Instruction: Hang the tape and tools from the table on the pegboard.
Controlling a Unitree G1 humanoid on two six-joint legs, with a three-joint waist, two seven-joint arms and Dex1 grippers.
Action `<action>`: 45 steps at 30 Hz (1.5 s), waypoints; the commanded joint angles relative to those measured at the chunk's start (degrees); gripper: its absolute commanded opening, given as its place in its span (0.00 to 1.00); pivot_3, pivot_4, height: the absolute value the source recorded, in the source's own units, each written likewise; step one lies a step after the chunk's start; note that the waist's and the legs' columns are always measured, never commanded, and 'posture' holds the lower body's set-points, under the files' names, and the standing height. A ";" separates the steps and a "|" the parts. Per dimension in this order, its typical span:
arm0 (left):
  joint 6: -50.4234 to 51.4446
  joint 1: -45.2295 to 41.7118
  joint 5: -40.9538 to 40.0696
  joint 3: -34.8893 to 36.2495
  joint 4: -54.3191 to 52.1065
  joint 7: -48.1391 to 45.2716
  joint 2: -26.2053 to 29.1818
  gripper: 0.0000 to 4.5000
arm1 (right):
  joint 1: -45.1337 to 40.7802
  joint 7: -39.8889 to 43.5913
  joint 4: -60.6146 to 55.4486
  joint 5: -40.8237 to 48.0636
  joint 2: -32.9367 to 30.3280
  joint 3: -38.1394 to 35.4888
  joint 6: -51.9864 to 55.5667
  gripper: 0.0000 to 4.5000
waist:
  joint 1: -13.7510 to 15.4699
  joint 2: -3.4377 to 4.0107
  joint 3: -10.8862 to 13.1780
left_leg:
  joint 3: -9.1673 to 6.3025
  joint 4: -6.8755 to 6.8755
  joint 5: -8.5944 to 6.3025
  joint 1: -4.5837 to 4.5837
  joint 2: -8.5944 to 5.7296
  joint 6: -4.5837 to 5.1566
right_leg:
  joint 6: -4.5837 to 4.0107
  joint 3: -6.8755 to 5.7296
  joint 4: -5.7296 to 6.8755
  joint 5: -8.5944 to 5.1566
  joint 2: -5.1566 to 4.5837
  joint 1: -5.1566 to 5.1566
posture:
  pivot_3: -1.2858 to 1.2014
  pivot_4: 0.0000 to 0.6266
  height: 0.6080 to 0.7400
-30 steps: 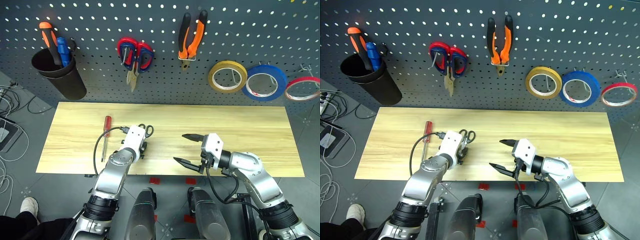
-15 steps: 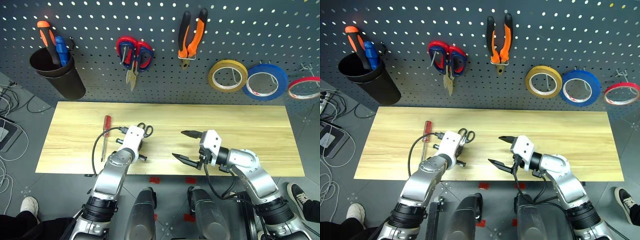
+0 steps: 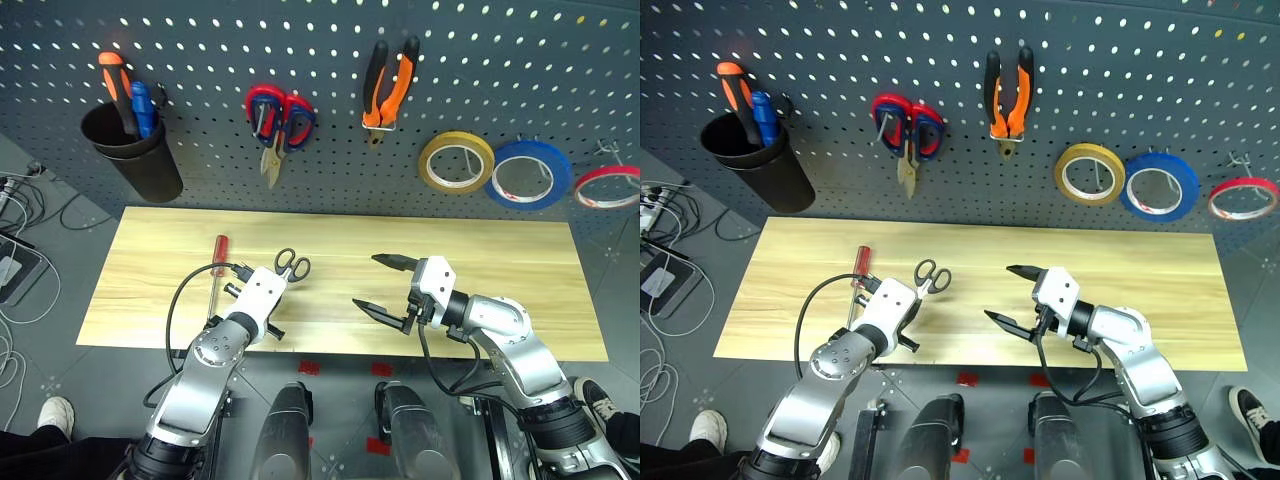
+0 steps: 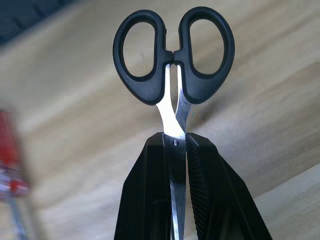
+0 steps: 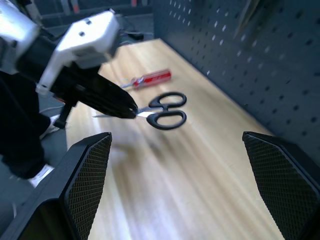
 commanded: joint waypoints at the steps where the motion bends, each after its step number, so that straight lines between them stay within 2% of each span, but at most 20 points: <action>1: -10.02 2.11 2.60 1.98 -4.13 -0.31 3.11 0.04 | 1.69 -1.78 -6.90 4.62 0.60 -3.30 2.33 1.00 | 0.01 0.04 -1.14 | -0.05 -0.03 0.01 -0.06 0.00 -0.02 | 0.00 -0.06 -0.06 0.00 0.00 -0.01 | 0.53 0.28 1.00; 9: -22.04 0.28 1.91 5.03 -1.98 1.60 0.46 0.04 | 3.06 -3.35 -12.16 9.96 0.83 -6.08 6.52 1.00 | 0.32 0.00 -5.54 | -0.07 -0.09 0.08 -0.08 -0.16 0.08 | 0.00 -0.20 -0.22 0.00 0.09 0.19 | 0.53 0.20 1.00; 14: -28.66 -2.58 2.65 5.12 1.72 2.49 -1.49 0.04 | 0.77 -4.26 -13.20 14.00 1.45 -8.48 8.60 1.00 | 0.35 0.01 -8.14 | -0.01 -0.11 0.08 -0.05 -0.28 0.10 | 0.00 -0.20 -0.24 0.00 0.22 0.22 | 0.52 0.14 1.00; 23: -32.94 -8.21 3.19 6.49 8.20 3.73 -3.48 0.04 | -2.96 -5.51 -10.89 13.56 2.32 -9.43 7.77 1.00 | 0.34 0.04 -11.59 | 0.19 -0.23 0.06 0.15 -0.27 0.13 | -0.01 -0.10 -0.25 0.00 0.38 0.31 | 0.52 0.08 1.00; 35: -32.01 -9.18 3.32 6.29 9.81 4.24 -5.94 0.04 | -3.51 -6.42 -9.75 12.31 2.42 -8.92 7.03 1.00 | 0.11 0.08 -14.00 | 0.48 -0.65 0.07 0.54 -0.25 0.15 | -0.01 0.06 -0.24 0.00 0.40 0.38 | 0.52 0.08 1.00; 45: -30.37 -8.98 2.89 7.64 11.12 4.67 -6.39 0.04 | -3.27 -6.79 -8.66 11.47 2.34 -9.24 6.55 1.00 | 0.06 0.20 -14.90 | 0.55 -0.69 0.06 0.66 -0.26 0.16 | -0.02 0.08 -0.22 -0.01 0.40 0.44 | 0.52 0.09 1.00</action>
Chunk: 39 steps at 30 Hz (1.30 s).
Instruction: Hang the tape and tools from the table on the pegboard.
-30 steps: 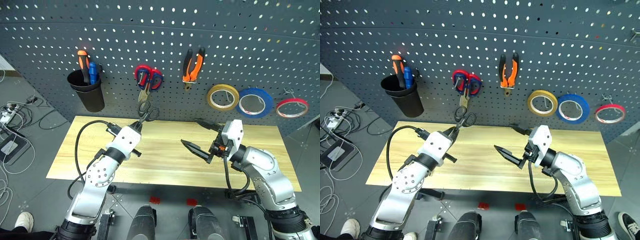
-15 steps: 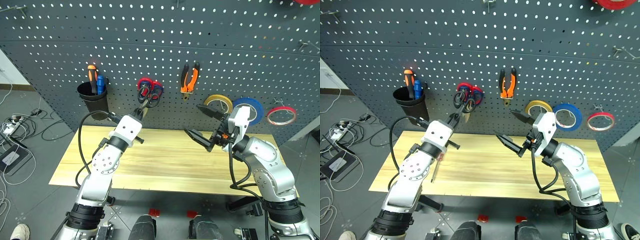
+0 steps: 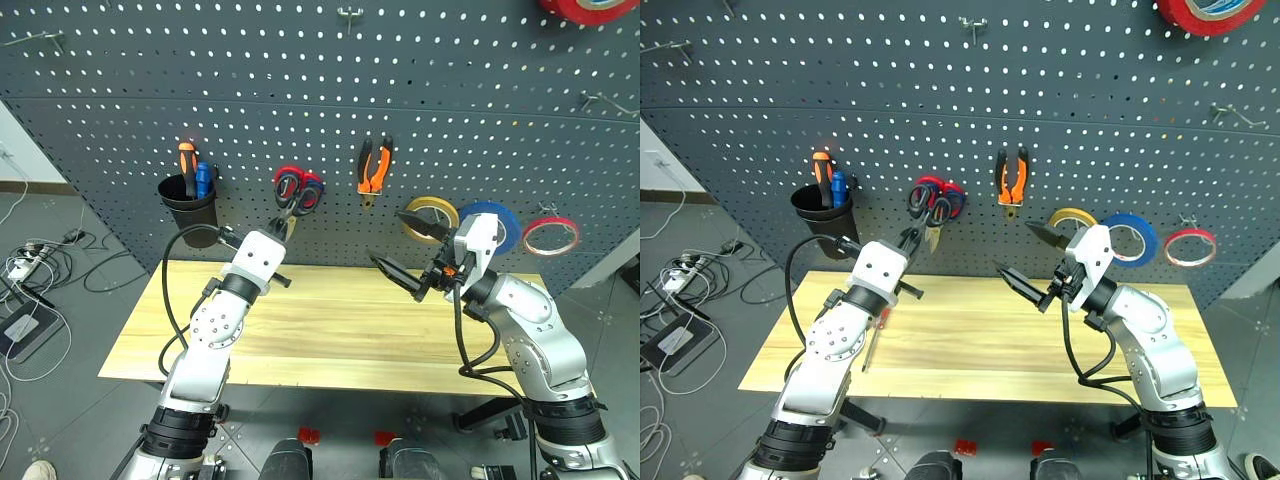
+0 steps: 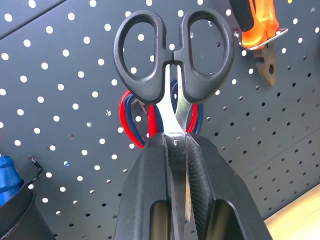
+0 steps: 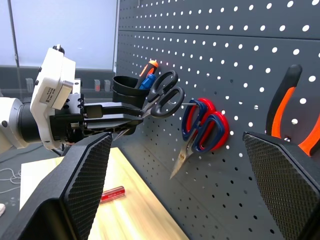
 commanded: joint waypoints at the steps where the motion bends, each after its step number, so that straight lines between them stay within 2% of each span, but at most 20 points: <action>1: 0.48 -0.79 -0.27 1.93 0.16 0.53 -0.19 0.04 | -0.88 -0.55 -0.96 0.24 0.16 -1.26 -1.10 1.00 | 0.00 0.00 -0.03 | 0.00 -0.01 0.00 0.04 0.00 0.00 | 0.00 0.00 0.00 0.00 0.00 0.04 | 0.52 0.09 1.00; 7: 1.55 -2.07 -0.47 2.14 1.80 0.64 -0.83 0.04 | -0.60 -1.18 -1.51 0.05 0.27 -1.14 -0.78 1.00 | 0.11 0.01 -0.03 | -0.02 -0.13 -0.21 0.84 -0.01 0.37 | -0.15 -0.01 -0.11 -0.08 0.00 0.95 | 0.52 0.10 1.00; 35: 4.66 -4.93 -0.10 1.42 6.87 -0.38 -1.25 0.04 | 0.98 -3.13 -3.49 0.08 -0.84 -1.18 0.37 1.00 | -0.23 0.04 -0.01 | -0.12 -0.10 -0.23 0.88 -0.01 0.40 | -0.17 -0.01 -0.07 -0.10 0.01 0.96 | 0.51 0.16 1.00; 37: 4.84 -5.07 -0.20 1.54 6.99 -0.29 -1.34 0.20 | 0.93 -3.11 -3.42 0.01 -0.86 -1.12 0.37 1.00 | -0.23 0.04 0.00 | -0.13 -0.10 -0.23 0.88 -0.01 0.41 | -0.17 0.00 -0.07 -0.10 0.02 0.96 | 0.51 0.16 1.00; 39: 5.05 -5.11 -0.42 1.64 6.98 -0.31 -1.48 0.32 | 0.94 -3.07 -3.45 0.01 -0.92 -1.10 0.47 1.00 | -0.23 0.04 0.00 | -0.16 -0.10 -0.24 0.88 -0.01 0.41 | -0.17 -0.01 -0.07 -0.10 0.01 0.96 | 0.51 0.17 1.00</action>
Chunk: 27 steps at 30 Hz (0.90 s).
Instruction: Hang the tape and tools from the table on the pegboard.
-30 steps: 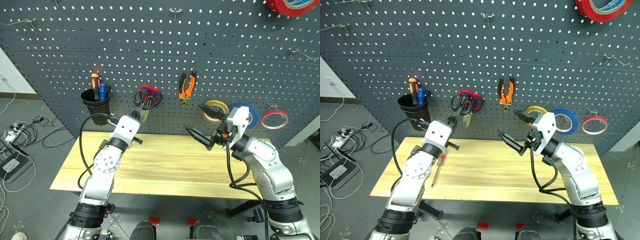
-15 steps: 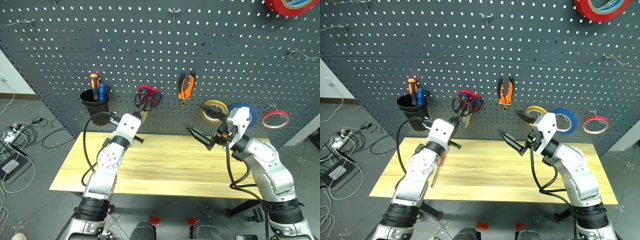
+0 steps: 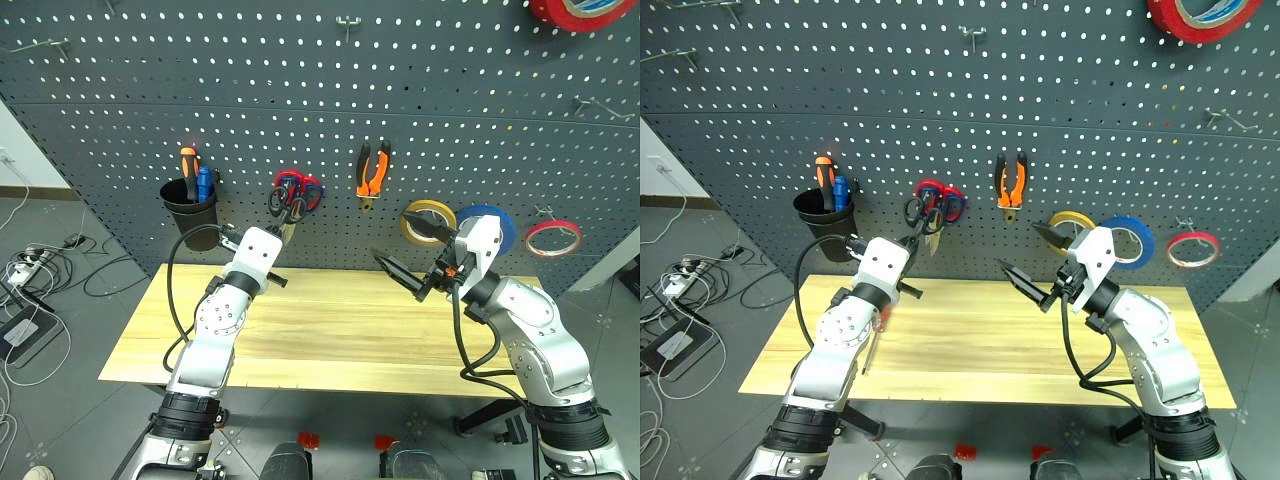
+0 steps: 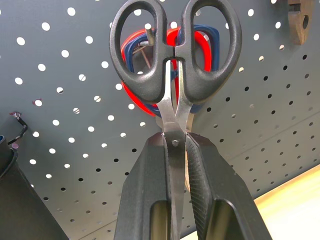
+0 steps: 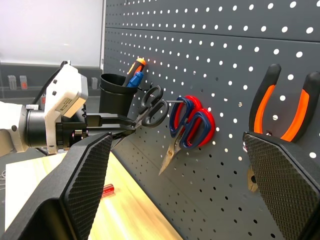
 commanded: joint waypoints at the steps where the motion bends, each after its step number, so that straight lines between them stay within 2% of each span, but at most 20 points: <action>1: 0.03 -1.12 -0.23 0.71 -0.89 -0.11 0.00 0.38 | -0.35 -0.20 -2.45 0.30 -0.46 -1.08 -0.13 1.00 | 0.00 0.01 0.01 | -0.01 0.00 0.00 0.00 0.00 0.00 | 0.00 0.00 0.00 0.00 0.00 0.00 | 0.51 0.17 1.00; 10: 1.39 0.63 -0.31 0.65 -2.45 0.19 -0.38 0.96 | 0.09 0.41 -3.24 0.84 -1.44 -1.30 0.74 1.00 | 0.00 0.21 0.22 | -0.11 0.00 -0.01 0.01 0.00 0.02 | -0.01 0.00 -0.02 0.00 0.00 0.03 | 0.51 0.21 1.00; 11: 1.58 0.83 -0.35 0.66 -2.60 0.21 -0.46 0.99 | 0.20 0.53 -3.36 0.86 -1.61 -1.25 0.80 1.00 | -0.01 0.29 0.27 | -0.12 0.00 -0.02 0.01 -0.01 0.03 | -0.01 0.01 -0.03 0.00 0.00 0.03 | 0.51 0.21 1.00; 16: 7.03 4.12 -0.84 2.77 -4.85 1.91 -1.61 0.99 | 1.57 1.32 -4.92 1.44 -2.74 -0.82 1.77 1.00 | -0.03 0.50 1.09 | -0.21 0.00 -0.04 0.07 0.00 0.07 | -0.02 0.01 -0.04 -0.02 0.01 0.12 | 0.51 0.27 1.00; 22: 16.68 8.30 -1.52 6.22 -9.72 2.83 -2.01 0.99 | 2.50 2.16 -6.78 0.60 -3.56 1.51 3.69 1.00 | 0.02 0.55 4.43 | -0.35 0.01 -0.06 0.33 0.04 0.11 | -0.13 -0.05 -0.02 -0.09 0.04 0.41 | 0.52 0.39 1.00; 27: 26.13 6.80 -3.45 9.89 -9.94 1.48 -0.20 0.99 | 0.96 0.97 -7.02 -0.73 -2.69 4.76 6.53 1.00 | 0.00 0.42 7.77 | -0.47 0.04 -0.05 0.36 0.13 0.11 | -0.23 -0.17 0.04 -0.15 0.08 0.48 | 0.53 0.49 1.00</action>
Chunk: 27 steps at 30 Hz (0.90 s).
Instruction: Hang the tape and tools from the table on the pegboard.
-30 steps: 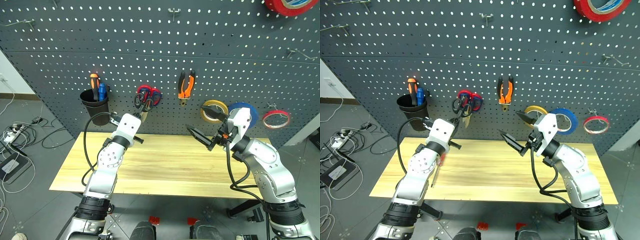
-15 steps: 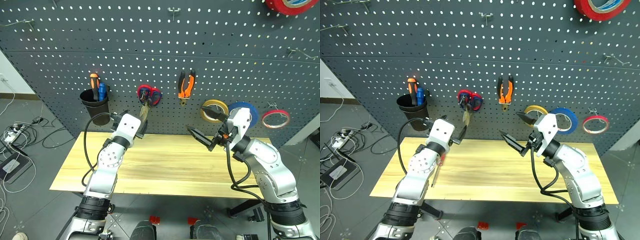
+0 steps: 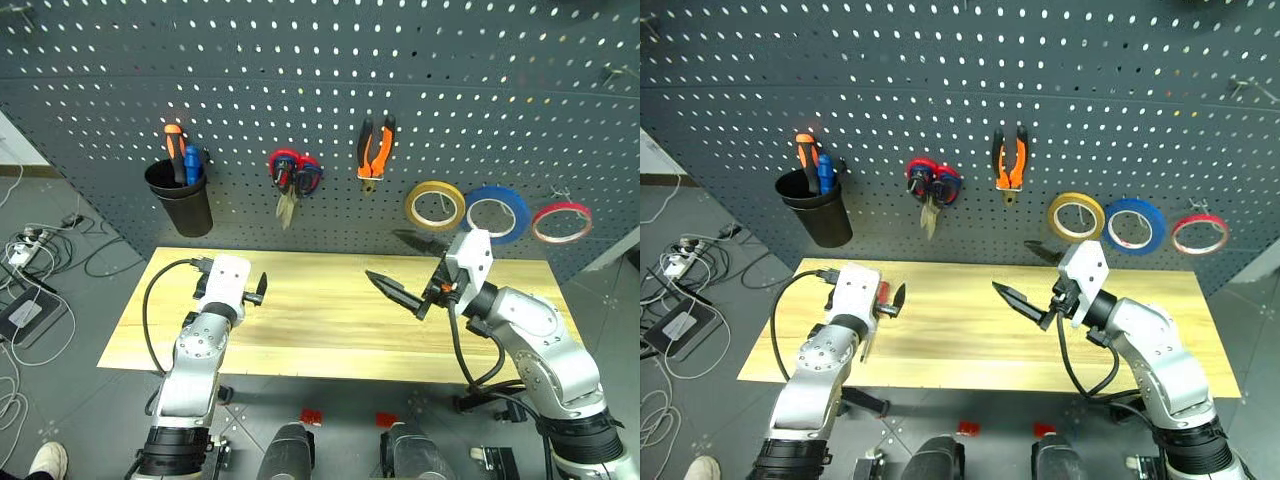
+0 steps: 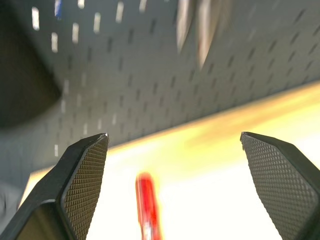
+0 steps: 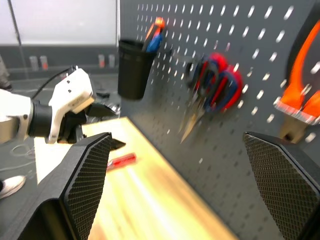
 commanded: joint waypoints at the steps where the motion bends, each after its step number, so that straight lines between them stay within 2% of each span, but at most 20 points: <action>1: 5.51 -2.56 -1.57 3.13 -0.96 -1.19 2.21 0.99 | -2.07 -1.49 -2.71 0.09 1.25 1.80 2.72 1.00 | -0.05 -0.08 1.48 | -0.02 0.00 0.00 0.01 0.00 0.00 | -0.01 -0.01 0.02 -0.01 0.00 0.00 | 0.53 0.52 1.00; 7: 13.58 -8.70 -4.90 7.44 3.85 -2.64 5.25 0.99 | -5.01 -3.64 -3.81 -0.08 3.88 4.91 6.50 1.00 | -0.09 -0.25 4.77 | -0.13 0.05 0.02 -0.24 0.08 0.00 | -0.02 -0.09 0.11 -0.01 0.06 -0.25 | 0.54 0.61 1.00; 12: 16.75 -13.54 -6.56 8.02 8.64 -4.68 8.60 0.99 | -6.14 -3.98 -3.87 -0.84 4.03 5.79 7.55 1.00 | -0.11 -0.68 7.40 | -0.11 0.11 0.06 -0.52 0.07 -0.04 | -0.02 -0.09 0.36 -0.01 0.04 -0.65 | 0.53 0.68 1.00; 20: 14.76 -21.26 -8.17 5.84 20.70 -9.59 12.89 0.99 | -7.18 -4.49 -3.02 -4.09 3.95 8.42 7.95 1.00 | -0.21 -0.70 11.02 | -0.04 0.15 0.12 -0.55 0.09 -0.14 | -0.02 -0.06 0.66 -0.01 0.06 -0.84 | 0.53 0.76 1.00; 24: 12.45 -24.28 -7.78 4.50 25.49 -10.70 14.03 0.99 | -7.52 -4.48 -2.86 -4.79 3.95 8.74 8.52 1.00 | -0.19 -0.85 12.06 | 0.02 0.26 0.28 -1.09 0.11 -0.40 | -0.03 -0.05 1.08 -0.01 0.06 -1.64 | 0.52 0.79 1.00; 27: 10.17 -26.33 -7.48 3.74 29.91 -11.00 14.34 0.99 | -8.01 -4.24 -1.89 -5.18 3.87 8.72 8.47 1.00 | -0.20 -0.90 12.95 | 0.01 0.86 0.37 -1.61 0.18 -0.57 | -0.03 -0.10 1.45 -0.01 0.12 -2.06 | 0.52 0.81 1.00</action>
